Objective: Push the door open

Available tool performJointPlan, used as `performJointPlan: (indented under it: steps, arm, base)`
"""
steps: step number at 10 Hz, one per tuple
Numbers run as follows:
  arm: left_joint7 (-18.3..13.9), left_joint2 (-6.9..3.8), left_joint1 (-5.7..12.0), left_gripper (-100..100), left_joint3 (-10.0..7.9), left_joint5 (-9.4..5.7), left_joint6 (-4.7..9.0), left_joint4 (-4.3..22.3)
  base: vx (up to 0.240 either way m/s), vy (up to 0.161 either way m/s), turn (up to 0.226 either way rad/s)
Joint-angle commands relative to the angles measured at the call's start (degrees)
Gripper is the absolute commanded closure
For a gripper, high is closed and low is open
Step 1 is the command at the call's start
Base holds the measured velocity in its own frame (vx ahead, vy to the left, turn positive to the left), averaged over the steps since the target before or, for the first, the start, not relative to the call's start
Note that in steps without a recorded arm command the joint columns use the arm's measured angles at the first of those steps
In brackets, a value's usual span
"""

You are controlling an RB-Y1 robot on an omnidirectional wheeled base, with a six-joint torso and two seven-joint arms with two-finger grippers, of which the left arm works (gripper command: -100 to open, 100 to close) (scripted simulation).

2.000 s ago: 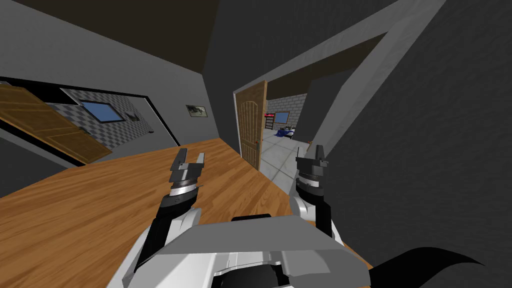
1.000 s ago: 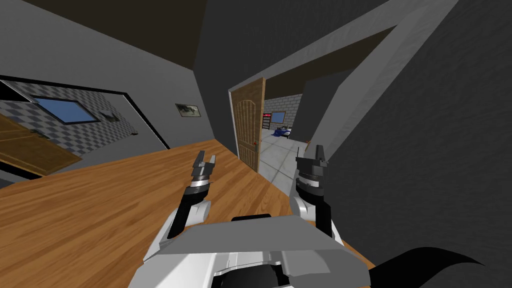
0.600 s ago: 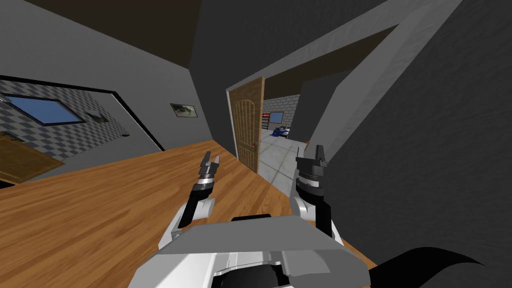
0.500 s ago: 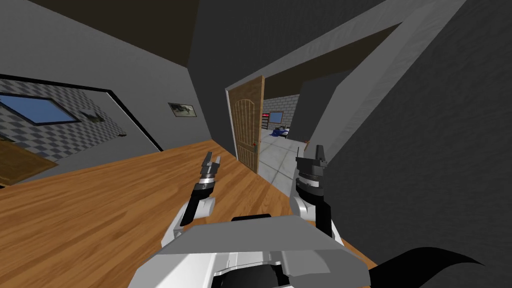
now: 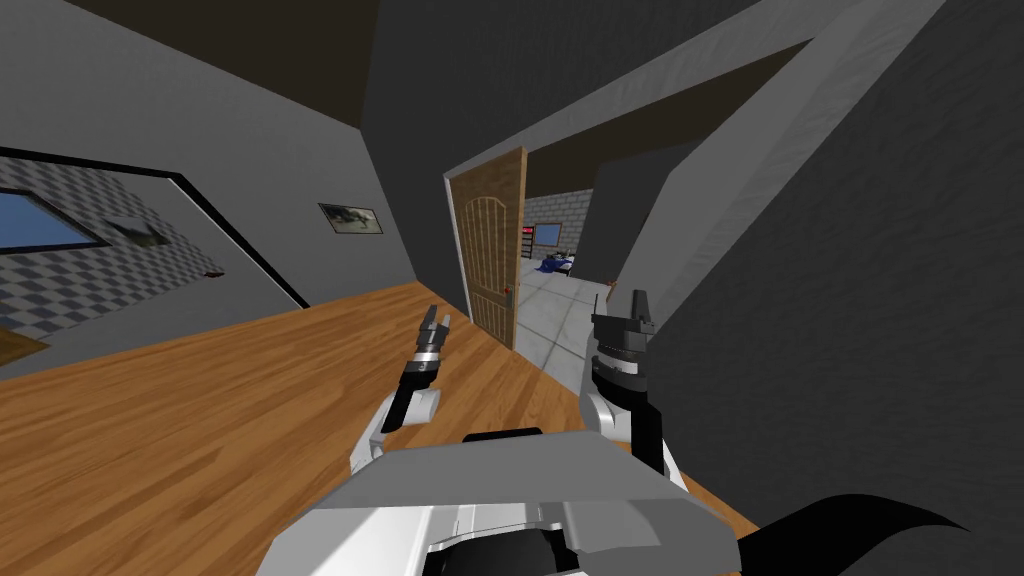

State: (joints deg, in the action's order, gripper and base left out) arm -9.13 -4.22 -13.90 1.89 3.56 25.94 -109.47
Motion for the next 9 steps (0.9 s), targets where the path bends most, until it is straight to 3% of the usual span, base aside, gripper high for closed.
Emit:
performJointPlan:
  steps: [1, 8, 9]
  arm:
    - [-0.01, -0.17, 0.95, -100, 0.02, -0.14, 0.3, 1.75]
    - [0.33, -0.67, 8.53, -100, 2.05, -0.89, 0.62, 14.31]
    - [0.33, -0.67, 8.53, -100, 2.05, -0.89, 0.62, 14.62]
  base:
    - [0.063, 0.036, -0.022]
    - [0.082, 0.054, -0.079]
    - [0.063, 0.042, -0.033]
